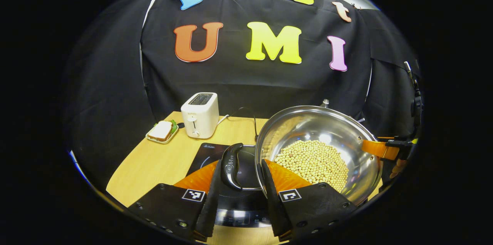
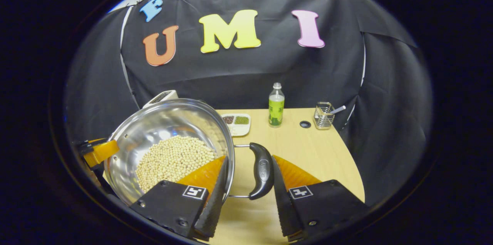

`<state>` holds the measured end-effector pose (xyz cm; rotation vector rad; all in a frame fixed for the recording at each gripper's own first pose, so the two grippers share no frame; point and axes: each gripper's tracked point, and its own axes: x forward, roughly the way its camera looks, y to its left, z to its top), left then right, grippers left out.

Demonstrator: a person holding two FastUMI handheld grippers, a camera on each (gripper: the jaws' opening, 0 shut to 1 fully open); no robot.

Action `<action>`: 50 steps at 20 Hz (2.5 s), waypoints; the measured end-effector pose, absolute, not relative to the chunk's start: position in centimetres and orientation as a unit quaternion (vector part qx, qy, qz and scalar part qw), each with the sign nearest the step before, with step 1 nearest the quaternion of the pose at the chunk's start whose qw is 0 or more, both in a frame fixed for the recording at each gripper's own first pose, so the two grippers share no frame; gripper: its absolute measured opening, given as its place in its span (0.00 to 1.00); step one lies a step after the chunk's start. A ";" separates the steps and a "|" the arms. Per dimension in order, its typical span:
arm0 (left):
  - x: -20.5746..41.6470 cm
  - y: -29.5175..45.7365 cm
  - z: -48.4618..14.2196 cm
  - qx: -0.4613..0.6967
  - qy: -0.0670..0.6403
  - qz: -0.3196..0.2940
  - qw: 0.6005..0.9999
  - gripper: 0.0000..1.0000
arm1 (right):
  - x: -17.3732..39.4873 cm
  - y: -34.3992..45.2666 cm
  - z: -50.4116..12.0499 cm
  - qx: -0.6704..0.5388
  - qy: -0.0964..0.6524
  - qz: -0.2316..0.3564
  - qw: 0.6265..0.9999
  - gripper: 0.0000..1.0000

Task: First push the handle of the pot to place it horizontally, then grasp the pot with both hands and set it on the induction cooktop.

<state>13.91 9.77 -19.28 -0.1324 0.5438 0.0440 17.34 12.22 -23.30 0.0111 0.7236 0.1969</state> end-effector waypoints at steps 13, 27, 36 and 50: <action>16.2 18.1 -20.6 -0.069 0.266 0.048 0.960 0.54 | 19.9 21.3 -24.3 0.012 0.366 0.112 0.924 0.64; 18.4 24.2 -28.4 -0.071 0.309 0.083 0.945 0.55 | 21.9 28.4 -31.6 -0.002 0.390 0.113 0.914 0.63; 19.9 24.7 -33.4 -0.072 0.345 0.089 0.932 0.55 | 21.8 29.1 -37.0 0.000 0.412 0.096 0.906 0.64; 20.1 24.9 -34.7 -0.010 0.355 0.100 0.929 0.65 | 22.5 29.0 -37.6 0.013 0.377 0.095 0.921 0.66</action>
